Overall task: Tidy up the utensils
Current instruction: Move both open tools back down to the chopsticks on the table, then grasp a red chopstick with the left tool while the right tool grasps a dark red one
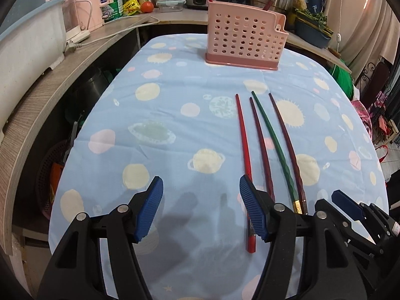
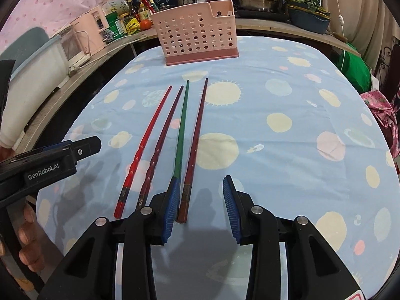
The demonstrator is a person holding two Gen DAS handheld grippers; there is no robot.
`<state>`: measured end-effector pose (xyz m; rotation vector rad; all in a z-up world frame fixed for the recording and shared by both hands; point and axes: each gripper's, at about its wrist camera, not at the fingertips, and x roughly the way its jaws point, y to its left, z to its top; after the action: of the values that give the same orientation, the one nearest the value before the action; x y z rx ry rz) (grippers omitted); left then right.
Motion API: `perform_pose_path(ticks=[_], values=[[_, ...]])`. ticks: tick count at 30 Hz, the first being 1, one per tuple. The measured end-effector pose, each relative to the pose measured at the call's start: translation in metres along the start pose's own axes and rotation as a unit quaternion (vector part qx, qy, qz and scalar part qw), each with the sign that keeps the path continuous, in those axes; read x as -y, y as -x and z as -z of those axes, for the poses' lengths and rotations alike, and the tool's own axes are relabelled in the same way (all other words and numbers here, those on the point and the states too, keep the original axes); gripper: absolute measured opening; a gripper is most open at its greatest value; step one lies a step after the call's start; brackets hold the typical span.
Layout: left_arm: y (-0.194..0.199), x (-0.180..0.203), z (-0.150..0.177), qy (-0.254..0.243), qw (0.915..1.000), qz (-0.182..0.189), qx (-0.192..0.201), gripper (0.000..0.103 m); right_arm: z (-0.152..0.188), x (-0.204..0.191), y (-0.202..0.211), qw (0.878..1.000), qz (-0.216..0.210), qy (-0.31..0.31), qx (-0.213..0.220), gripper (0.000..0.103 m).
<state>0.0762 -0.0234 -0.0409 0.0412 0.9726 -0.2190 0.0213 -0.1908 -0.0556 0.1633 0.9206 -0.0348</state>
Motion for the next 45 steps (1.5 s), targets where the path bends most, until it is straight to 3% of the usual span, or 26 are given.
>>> perform_pose_path(ticks=[9,24,30,45], values=[[-0.002,-0.001,0.008,0.001,1.0000,0.000,-0.009,0.060,0.003,-0.005,-0.013,1.000,0.001,0.010,-0.015,0.017],[-0.004,0.005,0.015,-0.005,0.9998,0.007,-0.020,0.061,0.010,-0.013,-0.019,0.999,0.005,0.033,-0.021,0.014],[-0.004,0.009,0.020,-0.010,0.9994,0.020,-0.027,0.061,0.011,-0.007,-0.018,1.000,0.002,0.023,-0.021,0.008],[-0.015,0.025,0.038,-0.027,0.9968,0.045,-0.061,0.059,0.018,0.000,-0.012,1.000,0.001,0.011,-0.021,0.007]])
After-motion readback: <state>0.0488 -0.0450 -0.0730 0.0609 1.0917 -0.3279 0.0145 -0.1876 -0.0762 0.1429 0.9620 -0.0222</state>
